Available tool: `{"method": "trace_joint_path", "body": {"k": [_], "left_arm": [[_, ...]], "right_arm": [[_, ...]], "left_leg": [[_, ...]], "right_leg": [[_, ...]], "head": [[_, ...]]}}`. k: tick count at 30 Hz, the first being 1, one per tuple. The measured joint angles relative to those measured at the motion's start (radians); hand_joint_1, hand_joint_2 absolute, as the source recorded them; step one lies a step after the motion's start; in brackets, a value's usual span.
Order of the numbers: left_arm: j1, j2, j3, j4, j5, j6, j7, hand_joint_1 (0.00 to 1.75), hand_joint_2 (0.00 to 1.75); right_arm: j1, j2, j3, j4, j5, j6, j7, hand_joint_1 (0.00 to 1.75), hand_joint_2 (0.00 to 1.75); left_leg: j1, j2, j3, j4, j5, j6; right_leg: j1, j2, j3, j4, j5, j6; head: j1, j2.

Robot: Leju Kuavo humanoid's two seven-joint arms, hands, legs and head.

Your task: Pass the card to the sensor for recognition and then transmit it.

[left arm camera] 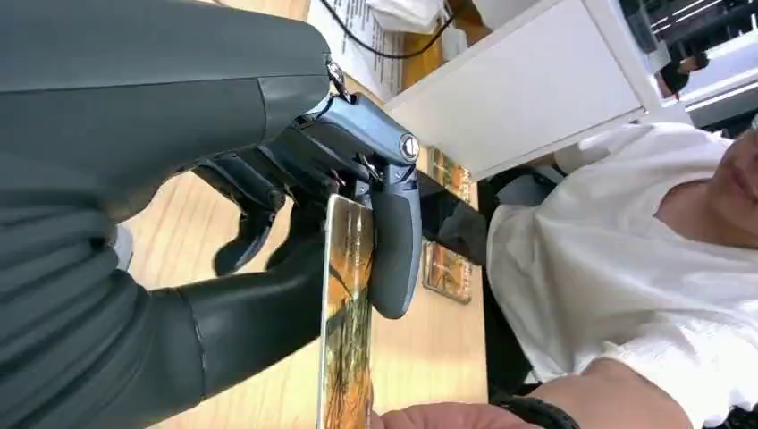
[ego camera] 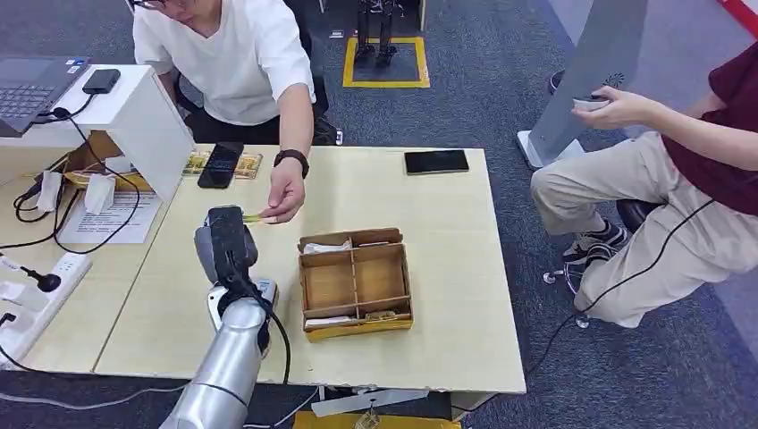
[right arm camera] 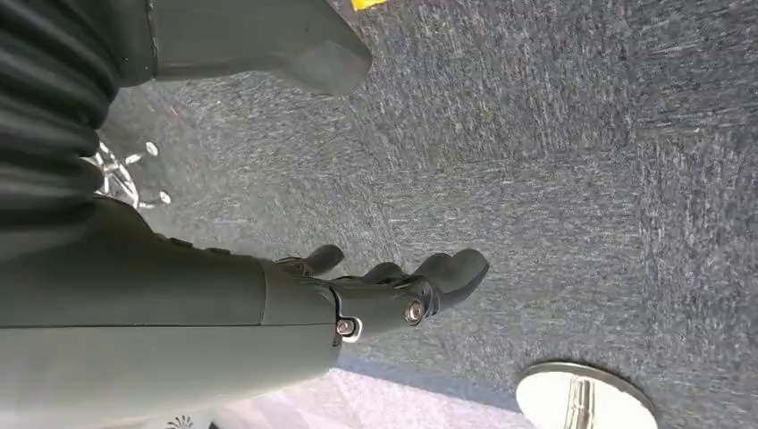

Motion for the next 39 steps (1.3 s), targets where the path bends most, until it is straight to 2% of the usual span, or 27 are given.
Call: {"method": "trace_joint_path", "body": {"k": [1,3,9,10,18,27,28,34,39], "left_arm": [[0.0,0.0,0.0,0.005,0.001,0.0,0.0,1.12,1.75],[0.0,-0.002,0.0,0.013,0.002,0.0,0.0,0.02,1.75],[-0.001,-0.005,0.0,0.029,0.006,0.0,0.0,0.0,1.75],[-0.001,-0.006,0.0,0.03,0.006,0.0,0.0,0.0,0.0],[0.003,-0.007,-0.013,0.032,0.057,0.0,0.003,0.0,0.0],[0.075,0.017,-0.131,-0.142,0.132,-0.01,0.014,0.0,0.0],[0.08,0.019,-0.139,-0.155,0.133,-0.01,0.014,0.0,1.75],[0.125,0.035,-0.172,-0.255,0.207,-0.01,-0.03,0.0,1.75],[0.163,0.049,-0.2,-0.348,0.228,-0.003,-0.053,0.0,1.75]], "right_arm": [[0.0,0.0,0.001,0.0,0.0,0.0,0.0,0.0,1.75],[0.0,0.0,0.002,0.0,-0.001,0.0,0.0,0.0,1.75],[0.0,0.0,0.004,0.0,-0.004,0.0,0.0,0.0,1.75],[0.0,0.0,0.004,0.0,-0.005,0.0,0.0,0.0,1.75],[0.001,0.0,0.004,0.0,-0.023,0.0,-0.008,0.0,1.75],[0.015,0.0,-0.004,-0.003,-0.052,0.0,-0.029,0.0,1.75],[0.015,0.0,-0.005,-0.004,-0.052,0.0,-0.029,0.0,1.75],[0.023,0.003,-0.019,-0.011,-0.057,0.0,-0.045,0.0,1.75],[0.028,0.005,-0.03,-0.017,-0.064,0.0,-0.051,0.0,1.75]], "left_leg": [[0.0,0.0,0.0,0.0,0.0,0.0],[0.0,0.0,0.0,0.0,0.0,0.0],[0.0,0.0,0.0,0.0,0.0,0.0],[0.0,0.0,0.0,0.0,0.0,0.0],[0.0,0.0,0.0,0.0,0.0,0.0],[0.0,0.0,0.0,0.0,0.0,0.0],[0.0,0.0,0.0,0.0,0.0,0.0],[0.0,0.0,0.0,0.0,0.0,0.0],[0.0,0.0,0.0,0.0,0.0,0.0]], "right_leg": [[0.0,0.0,0.0,0.0,0.0,0.0],[0.0,0.0,0.0,0.0,0.0,0.0],[0.0,0.0,0.0,0.0,0.0,0.0],[0.0,0.0,0.0,0.0,0.0,0.0],[0.0,0.0,0.0,0.0,0.0,0.0],[0.0,0.0,0.0,0.0,0.0,0.0],[0.0,0.0,0.0,0.0,0.0,0.0],[0.0,0.0,0.0,0.0,0.0,0.0],[0.0,0.0,0.0,0.0,0.0,0.0]], "head": [[0.0,0.0],[0.0,0.0],[0.0,0.0],[0.0,0.0],[0.0,0.0],[0.0,0.0],[0.0,0.0],[0.0,0.0],[0.0,0.0]]}}
